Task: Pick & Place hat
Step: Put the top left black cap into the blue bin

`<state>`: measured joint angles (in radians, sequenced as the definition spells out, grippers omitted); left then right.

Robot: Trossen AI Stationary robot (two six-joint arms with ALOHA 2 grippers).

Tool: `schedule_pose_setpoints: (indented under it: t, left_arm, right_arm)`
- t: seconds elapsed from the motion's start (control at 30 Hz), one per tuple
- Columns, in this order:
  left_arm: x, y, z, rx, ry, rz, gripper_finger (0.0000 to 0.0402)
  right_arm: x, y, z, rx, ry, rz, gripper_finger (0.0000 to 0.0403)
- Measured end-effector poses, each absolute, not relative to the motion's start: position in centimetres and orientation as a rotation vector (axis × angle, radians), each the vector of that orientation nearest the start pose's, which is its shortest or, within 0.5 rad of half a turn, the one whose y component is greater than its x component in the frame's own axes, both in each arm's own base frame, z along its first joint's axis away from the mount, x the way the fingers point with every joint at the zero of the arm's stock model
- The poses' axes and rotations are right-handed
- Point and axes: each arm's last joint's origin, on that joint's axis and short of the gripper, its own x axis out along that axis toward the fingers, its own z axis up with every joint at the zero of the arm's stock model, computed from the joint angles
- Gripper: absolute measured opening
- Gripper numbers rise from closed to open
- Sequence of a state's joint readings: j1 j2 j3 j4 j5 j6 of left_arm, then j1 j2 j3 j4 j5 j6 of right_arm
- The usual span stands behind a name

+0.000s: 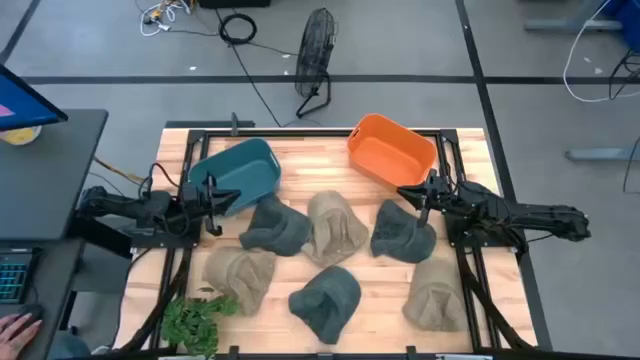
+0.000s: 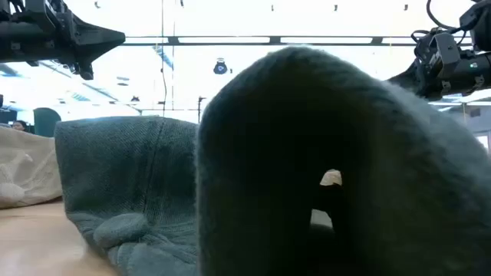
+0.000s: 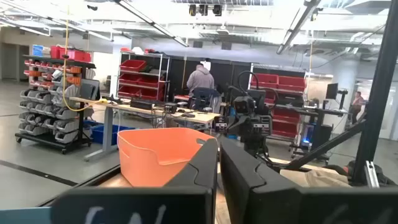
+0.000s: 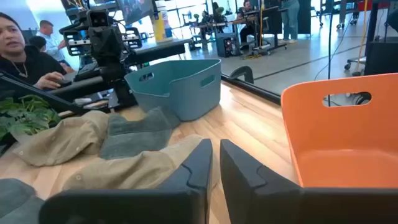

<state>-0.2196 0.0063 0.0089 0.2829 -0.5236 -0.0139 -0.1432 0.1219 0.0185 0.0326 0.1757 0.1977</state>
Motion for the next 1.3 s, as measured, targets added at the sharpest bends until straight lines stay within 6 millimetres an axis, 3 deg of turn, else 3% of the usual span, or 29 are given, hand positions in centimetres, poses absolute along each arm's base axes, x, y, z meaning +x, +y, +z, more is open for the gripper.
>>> schedule_pose_setpoints:
  t: [0.73, 1.2, 1.3]
  left_arm:
    - [9.1, -0.5, 19.2, -0.122, -0.270, 0.300, 0.0023]
    - [9.0, -0.5, 19.4, -0.304, -0.309, 0.273, 0.0023]
    - [8.8, -0.5, 20.4, -0.302, -0.332, 0.272, 0.0023]
  right_arm:
    - [10.2, -2.0, 17.4, 0.289, -0.087, -0.322, 0.0036]
    - [10.1, -2.0, 18.4, 0.384, -0.207, -0.303, 0.0036]
    - [10.1, -2.0, 18.4, 0.346, -0.200, -0.309, 0.0036]
